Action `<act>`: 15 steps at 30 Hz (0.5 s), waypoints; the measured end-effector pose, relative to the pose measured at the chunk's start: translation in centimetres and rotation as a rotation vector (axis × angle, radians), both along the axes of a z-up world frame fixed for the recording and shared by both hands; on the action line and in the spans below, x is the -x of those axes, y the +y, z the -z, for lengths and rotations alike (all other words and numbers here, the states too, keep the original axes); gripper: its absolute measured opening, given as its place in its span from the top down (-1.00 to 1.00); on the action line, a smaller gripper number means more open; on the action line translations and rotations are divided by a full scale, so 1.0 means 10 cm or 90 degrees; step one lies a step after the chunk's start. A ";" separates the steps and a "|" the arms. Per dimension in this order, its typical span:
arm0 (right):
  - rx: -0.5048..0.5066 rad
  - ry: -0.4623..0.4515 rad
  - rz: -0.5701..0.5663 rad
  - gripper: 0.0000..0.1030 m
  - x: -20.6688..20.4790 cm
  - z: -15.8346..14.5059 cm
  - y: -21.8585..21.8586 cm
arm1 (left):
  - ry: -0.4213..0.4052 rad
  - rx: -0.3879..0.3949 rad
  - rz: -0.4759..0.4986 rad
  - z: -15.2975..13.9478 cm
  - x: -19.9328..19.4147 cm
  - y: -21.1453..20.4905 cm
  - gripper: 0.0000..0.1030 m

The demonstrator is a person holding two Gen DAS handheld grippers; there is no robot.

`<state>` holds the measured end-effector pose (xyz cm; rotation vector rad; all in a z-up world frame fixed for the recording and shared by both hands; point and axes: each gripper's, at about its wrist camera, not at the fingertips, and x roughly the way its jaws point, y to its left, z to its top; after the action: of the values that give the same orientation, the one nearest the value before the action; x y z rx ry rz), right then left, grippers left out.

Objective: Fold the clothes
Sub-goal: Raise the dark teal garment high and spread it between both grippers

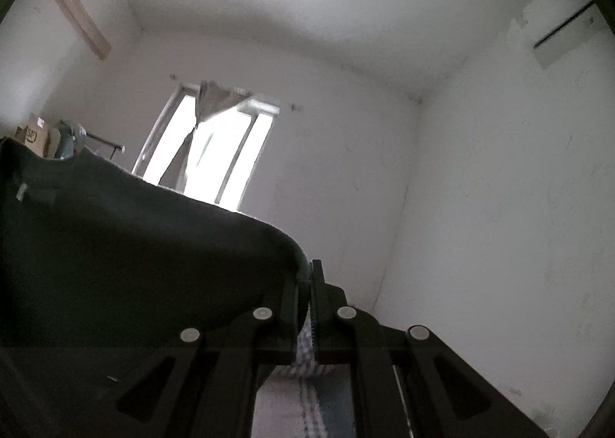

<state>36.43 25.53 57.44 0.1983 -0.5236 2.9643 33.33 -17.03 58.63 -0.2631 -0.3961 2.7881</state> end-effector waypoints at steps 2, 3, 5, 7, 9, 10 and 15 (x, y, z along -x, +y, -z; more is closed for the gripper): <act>0.000 -0.009 -0.010 0.95 -0.02 0.08 -0.01 | -0.011 -0.005 0.016 0.03 -0.01 0.03 0.94; -0.005 -0.006 -0.012 0.95 -0.07 0.10 -0.02 | -0.012 -0.008 0.025 0.02 -0.05 0.04 0.94; -0.014 0.000 -0.016 0.95 -0.18 0.13 -0.04 | -0.002 -0.001 0.030 -0.01 -0.13 0.05 0.94; -0.016 0.010 -0.022 0.94 -0.30 0.14 -0.04 | 0.003 0.015 0.022 -0.05 -0.17 0.04 0.94; -0.010 0.016 -0.027 0.94 -0.38 0.12 0.00 | -0.008 0.016 0.016 -0.05 -0.16 -0.01 0.94; -0.006 0.016 -0.028 0.94 -0.39 0.11 0.03 | -0.014 0.016 0.013 -0.04 -0.15 -0.04 0.94; -0.005 0.024 -0.030 0.94 -0.60 0.12 0.11 | 0.005 0.012 0.013 -0.03 -0.36 -0.06 0.94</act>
<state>42.44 26.61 56.22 0.2697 -0.5322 2.9990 36.93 -17.63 58.98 -0.2587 -0.3633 2.7737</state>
